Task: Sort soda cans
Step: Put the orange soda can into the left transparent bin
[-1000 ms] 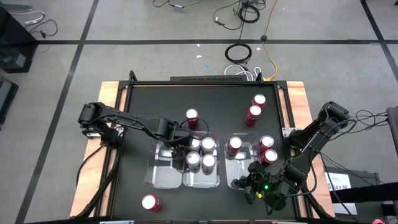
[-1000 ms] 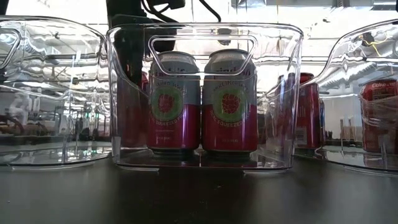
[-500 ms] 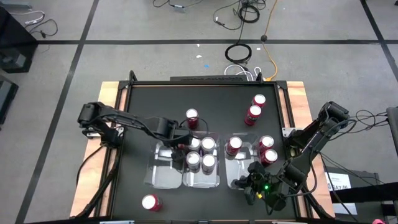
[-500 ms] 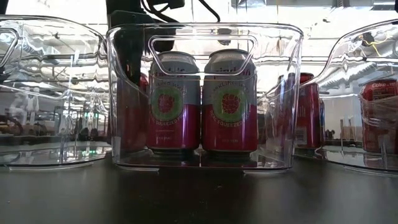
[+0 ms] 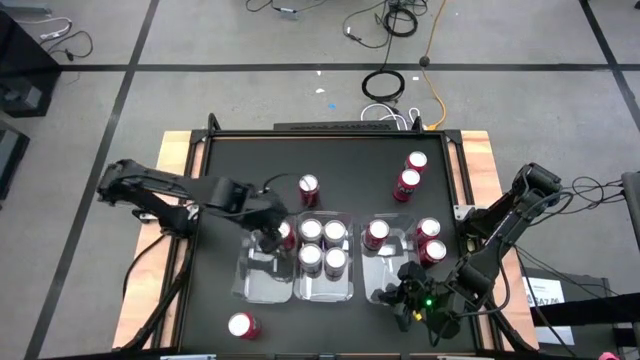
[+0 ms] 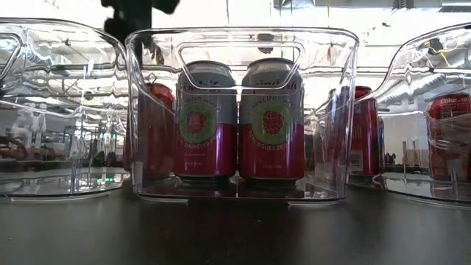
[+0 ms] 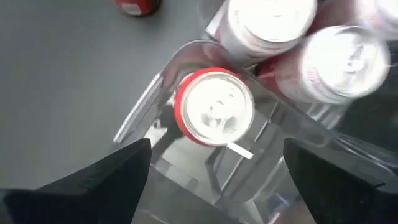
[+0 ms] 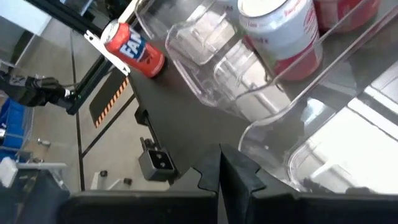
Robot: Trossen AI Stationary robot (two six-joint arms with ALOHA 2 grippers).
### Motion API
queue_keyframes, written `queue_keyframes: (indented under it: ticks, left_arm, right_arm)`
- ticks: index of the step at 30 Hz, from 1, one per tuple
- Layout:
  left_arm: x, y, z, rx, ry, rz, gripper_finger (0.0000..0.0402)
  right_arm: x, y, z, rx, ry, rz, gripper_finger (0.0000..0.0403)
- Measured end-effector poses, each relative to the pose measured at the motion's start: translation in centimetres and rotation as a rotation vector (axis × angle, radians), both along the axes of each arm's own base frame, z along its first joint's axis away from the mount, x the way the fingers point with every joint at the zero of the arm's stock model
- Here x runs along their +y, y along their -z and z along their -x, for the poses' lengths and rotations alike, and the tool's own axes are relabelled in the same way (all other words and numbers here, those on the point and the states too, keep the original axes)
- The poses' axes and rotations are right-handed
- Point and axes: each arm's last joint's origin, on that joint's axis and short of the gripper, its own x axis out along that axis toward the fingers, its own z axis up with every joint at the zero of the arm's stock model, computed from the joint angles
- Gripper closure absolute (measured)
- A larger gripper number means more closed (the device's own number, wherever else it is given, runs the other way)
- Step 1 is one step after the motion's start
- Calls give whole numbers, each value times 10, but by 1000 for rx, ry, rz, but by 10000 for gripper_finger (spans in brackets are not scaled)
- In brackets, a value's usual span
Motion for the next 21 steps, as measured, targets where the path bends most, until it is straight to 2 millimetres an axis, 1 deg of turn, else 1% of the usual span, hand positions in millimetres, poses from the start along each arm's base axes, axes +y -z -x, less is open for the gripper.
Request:
queue_keyframes:
  ticks: [4, 8, 15, 21]
  left_arm:
    - [-22, -16, 24, -58, -68, -15, 30]
    - [-43, -22, 46, -65, -155, -2, 30]
    - [-86, -22, 70, -61, -275, 113, 30]
    - [-122, -15, 89, -46, -427, 193, 30]
  right_arm:
    - [0, 0, 0, 2, -14, 11, 403]
    - [0, 0, 0, 1, -24, 25, 403]
    - [1, 0, 0, -2, -58, 55, 403]
    - [2, 0, 0, 26, -107, 40, 403]
